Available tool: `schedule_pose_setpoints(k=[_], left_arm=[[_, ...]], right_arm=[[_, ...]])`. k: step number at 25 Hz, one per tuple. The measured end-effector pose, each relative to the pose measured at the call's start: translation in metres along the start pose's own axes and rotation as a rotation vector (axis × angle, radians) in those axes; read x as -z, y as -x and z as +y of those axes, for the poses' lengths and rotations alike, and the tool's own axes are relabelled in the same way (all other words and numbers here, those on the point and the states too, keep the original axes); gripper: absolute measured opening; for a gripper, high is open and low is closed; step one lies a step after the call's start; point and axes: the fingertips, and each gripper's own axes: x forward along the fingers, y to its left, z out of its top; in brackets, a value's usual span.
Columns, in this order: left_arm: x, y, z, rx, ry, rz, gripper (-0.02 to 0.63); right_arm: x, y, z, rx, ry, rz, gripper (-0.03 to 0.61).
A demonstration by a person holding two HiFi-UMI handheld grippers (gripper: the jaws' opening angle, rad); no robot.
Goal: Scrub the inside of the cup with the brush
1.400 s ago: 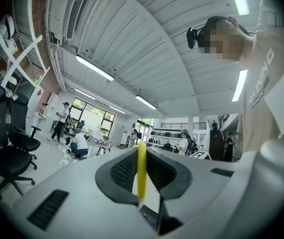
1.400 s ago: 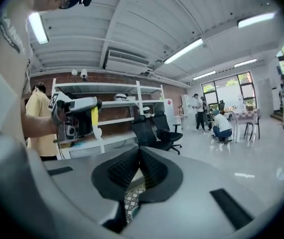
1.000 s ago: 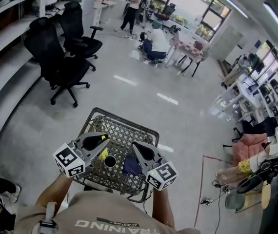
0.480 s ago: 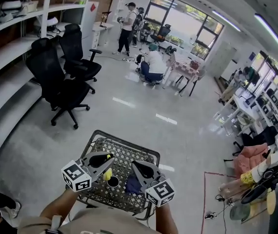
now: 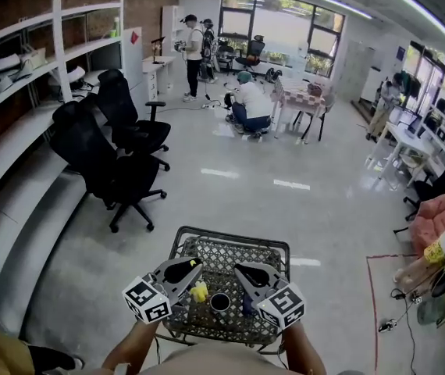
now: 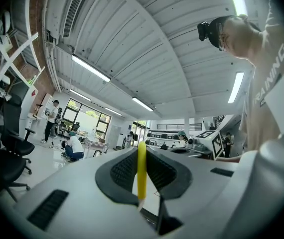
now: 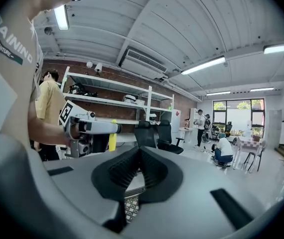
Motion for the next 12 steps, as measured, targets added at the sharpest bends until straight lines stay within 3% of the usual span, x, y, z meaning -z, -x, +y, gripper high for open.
schedule_pose_setpoints(k=[5,12], left_arm=[[0.011,0.009,0.015,0.013,0.003,0.032,0.051],[0.013,0.017,0.019,-0.005,0.016,0.023,0.051]], right_arm=[[0.007,-0.015,-0.014,0.055,-0.027,-0.017,0.015],[0.010,-0.017,-0.014,0.047,-0.065,-0.011,0.015]])
